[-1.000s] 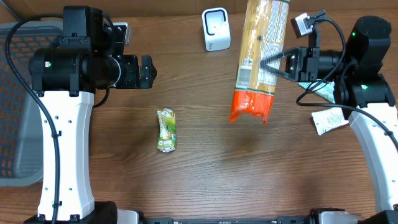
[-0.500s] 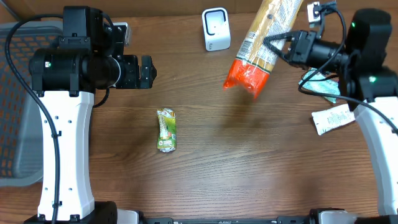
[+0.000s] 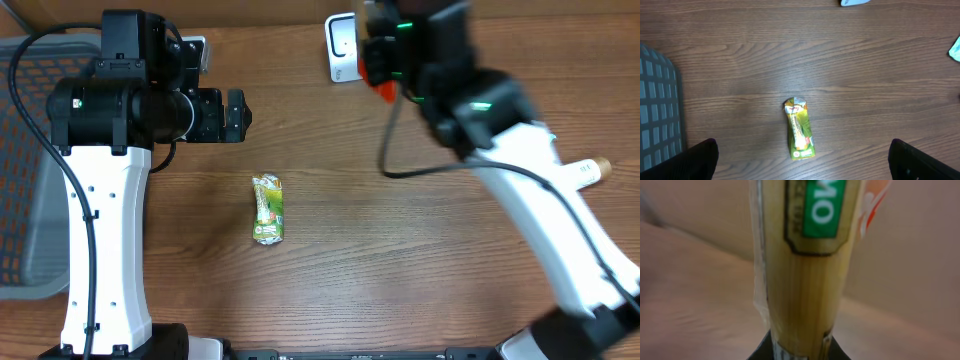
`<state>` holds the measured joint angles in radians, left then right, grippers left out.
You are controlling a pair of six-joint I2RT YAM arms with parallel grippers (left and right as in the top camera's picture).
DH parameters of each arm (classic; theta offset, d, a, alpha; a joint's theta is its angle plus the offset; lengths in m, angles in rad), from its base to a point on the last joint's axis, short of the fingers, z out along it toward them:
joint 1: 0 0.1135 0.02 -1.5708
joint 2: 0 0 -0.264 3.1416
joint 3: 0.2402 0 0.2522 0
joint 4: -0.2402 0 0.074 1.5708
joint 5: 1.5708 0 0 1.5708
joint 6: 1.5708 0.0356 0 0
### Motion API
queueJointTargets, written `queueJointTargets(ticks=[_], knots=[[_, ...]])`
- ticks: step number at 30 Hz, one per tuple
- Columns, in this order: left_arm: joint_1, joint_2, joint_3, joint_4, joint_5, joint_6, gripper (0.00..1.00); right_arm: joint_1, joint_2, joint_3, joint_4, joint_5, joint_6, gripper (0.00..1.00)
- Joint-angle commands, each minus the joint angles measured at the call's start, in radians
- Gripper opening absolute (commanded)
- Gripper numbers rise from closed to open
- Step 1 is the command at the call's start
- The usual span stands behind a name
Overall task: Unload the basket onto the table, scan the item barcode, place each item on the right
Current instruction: 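Hold the spaghetti pack against the scanner face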
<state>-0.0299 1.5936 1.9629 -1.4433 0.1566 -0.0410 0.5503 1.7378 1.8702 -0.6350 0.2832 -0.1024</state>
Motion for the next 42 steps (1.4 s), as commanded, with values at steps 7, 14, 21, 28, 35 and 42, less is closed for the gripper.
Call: queueJointTargets(ticks=[7, 14, 21, 28, 35, 42], knots=[[0.003, 0.0, 0.0, 0.004, -0.003, 0.023, 1.0, 0.033, 0.27, 0.041, 0.348, 0.5, -0.598, 0.04], [0.003, 0.0, 0.0, 0.004, -0.003, 0.023, 1.0, -0.003, 0.35, 0.041, 0.428, 0.284, -0.895, 0.04], [0.003, 0.0, 0.0, 0.004, -0.003, 0.023, 1.0, -0.01, 0.4, 0.04, 0.516, 0.158, -1.041, 0.04], [0.003, 0.0, 0.0, 0.004, -0.003, 0.023, 1.0, -0.029, 0.507, 0.04, 0.708, 0.143, -1.085, 0.04], [0.003, 0.0, 0.0, 0.003, -0.003, 0.023, 1.0, -0.029, 0.588, 0.04, 0.785, 0.143, -1.16, 0.04], [0.003, 0.0, 0.0, 0.004, -0.003, 0.023, 1.0, -0.033, 0.595, 0.04, 0.802, 0.156, -1.164, 0.04]])
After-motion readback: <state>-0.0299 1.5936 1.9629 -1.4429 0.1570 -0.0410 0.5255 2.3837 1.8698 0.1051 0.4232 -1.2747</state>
